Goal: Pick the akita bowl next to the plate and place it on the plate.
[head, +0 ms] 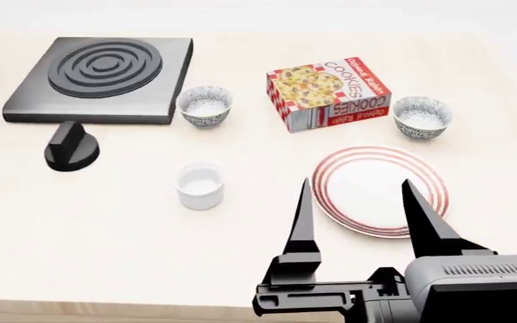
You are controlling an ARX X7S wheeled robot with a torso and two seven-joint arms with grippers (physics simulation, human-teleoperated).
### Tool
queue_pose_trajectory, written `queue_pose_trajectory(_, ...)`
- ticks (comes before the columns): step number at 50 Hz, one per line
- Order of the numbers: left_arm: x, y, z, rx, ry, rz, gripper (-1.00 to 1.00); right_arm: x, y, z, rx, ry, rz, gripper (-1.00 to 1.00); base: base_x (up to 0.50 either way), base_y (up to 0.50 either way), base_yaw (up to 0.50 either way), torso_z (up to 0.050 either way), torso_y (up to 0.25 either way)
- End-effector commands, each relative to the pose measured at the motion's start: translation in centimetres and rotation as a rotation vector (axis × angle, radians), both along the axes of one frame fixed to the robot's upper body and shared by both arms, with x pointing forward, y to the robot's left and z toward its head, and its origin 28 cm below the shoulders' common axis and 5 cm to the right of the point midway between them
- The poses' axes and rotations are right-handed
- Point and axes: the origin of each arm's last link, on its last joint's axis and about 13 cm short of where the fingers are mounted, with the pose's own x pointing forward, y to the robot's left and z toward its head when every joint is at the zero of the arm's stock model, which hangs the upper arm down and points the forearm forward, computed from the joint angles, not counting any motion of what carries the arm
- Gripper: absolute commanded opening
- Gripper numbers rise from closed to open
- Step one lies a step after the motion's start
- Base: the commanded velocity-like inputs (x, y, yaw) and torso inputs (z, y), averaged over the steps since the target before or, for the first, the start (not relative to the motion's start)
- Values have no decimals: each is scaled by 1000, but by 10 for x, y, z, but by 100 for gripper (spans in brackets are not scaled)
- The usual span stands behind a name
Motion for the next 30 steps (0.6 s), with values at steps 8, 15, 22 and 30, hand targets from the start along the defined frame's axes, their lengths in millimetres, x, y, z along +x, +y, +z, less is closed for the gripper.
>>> queue_pose_trajectory(8,0,-1,0,11,0,0,100,0,-1,0,3,5,-3,100,0,-311,0,0,0)
queue_pose_trajectory(15,0,0,-1,8,3,4,100,-1,-1,1,1,5,-3,100,0,-312,0,0,0)
queue_pose_trajectory(22,0,0,0,8,3,5,100,-1,-1,1,2,3,-1,100,0,-311,0,0,0)
queue_pose_trajectory(30,0,0,0,10,8,10,100,-1,-1,1,3,12,-1,100,0,-322,0,0,0)
